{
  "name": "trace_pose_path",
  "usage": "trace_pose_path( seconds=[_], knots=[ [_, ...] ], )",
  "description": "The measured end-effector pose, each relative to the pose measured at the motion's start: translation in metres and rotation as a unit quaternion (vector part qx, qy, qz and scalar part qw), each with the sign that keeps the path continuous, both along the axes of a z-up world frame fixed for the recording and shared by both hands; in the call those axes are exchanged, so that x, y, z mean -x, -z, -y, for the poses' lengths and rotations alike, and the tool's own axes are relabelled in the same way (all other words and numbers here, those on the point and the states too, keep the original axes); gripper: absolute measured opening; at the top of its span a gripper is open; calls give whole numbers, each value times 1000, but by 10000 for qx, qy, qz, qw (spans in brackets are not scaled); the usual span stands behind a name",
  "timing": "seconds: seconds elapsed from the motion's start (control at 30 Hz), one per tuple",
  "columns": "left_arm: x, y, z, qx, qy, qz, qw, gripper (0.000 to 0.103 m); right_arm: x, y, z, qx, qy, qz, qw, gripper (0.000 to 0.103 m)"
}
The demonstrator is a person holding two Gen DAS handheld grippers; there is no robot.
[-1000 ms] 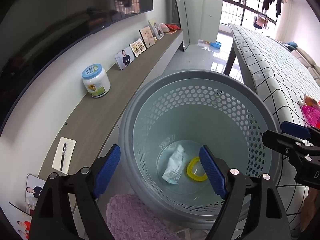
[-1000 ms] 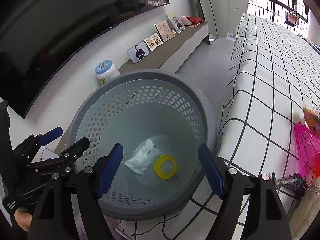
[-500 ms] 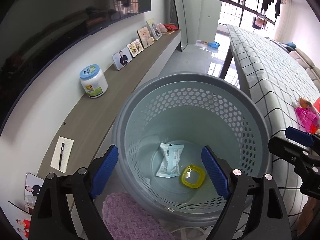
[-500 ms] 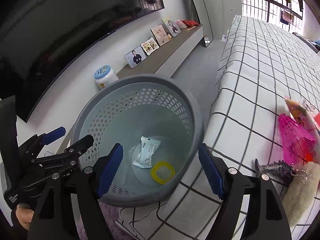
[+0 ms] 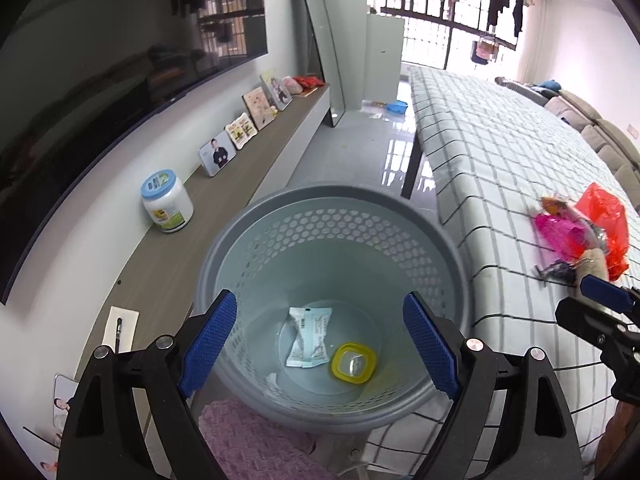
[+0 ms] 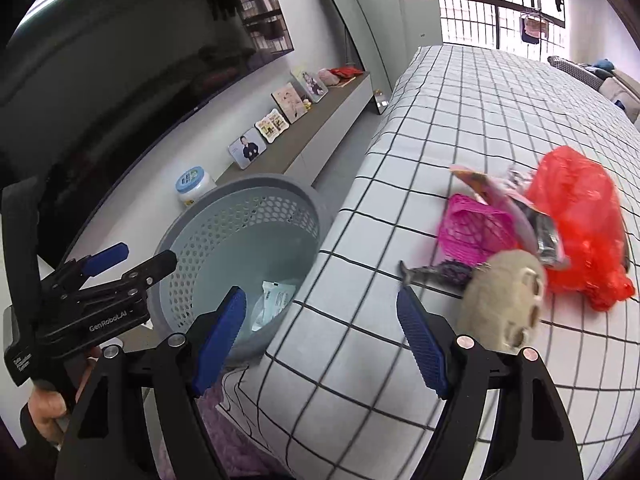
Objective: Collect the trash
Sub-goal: 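Move both tools back over the bed toward the plush sloth and grey cloth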
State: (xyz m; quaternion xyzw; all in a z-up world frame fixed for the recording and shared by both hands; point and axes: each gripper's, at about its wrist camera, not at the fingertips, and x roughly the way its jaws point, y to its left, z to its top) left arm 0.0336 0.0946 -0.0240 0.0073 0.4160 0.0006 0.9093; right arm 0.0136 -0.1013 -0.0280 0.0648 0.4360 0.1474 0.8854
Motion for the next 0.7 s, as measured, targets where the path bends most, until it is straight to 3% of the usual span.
trace_pose_path(
  seconds=[0.3, 0.7],
  knots=[
    [3, -7, 61, 75, 551, 49, 9984, 86, 27, -10, 57, 124, 487, 126, 9987, 74],
    [4, 1, 134, 46, 1067, -180, 9941, 87, 45, 1, 146, 198, 1215, 67, 9924, 74]
  ],
)
